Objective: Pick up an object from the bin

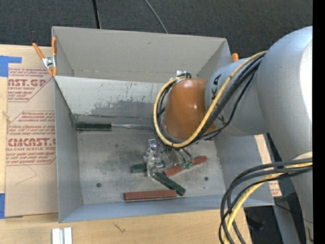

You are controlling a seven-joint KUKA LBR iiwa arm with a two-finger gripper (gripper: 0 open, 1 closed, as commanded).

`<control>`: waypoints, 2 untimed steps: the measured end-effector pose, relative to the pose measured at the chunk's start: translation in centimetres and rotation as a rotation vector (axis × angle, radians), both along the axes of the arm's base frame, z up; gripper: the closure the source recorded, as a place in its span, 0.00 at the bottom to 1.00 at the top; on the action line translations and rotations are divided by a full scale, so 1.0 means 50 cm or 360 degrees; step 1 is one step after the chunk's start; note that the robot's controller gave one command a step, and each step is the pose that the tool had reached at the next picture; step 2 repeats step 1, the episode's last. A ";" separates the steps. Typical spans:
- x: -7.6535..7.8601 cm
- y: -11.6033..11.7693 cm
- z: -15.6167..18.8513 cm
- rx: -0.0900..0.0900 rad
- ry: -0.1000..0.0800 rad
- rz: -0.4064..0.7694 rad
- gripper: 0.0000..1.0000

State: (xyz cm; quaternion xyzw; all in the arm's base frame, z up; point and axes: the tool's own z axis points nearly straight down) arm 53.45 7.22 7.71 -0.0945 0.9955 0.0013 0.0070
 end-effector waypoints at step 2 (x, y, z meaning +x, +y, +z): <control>-0.029 -0.046 0.248 -0.0005 0.0014 -0.0005 1.00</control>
Offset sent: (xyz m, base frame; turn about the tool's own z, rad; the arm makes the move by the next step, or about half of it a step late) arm 0.0000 0.0000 0.0000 0.0000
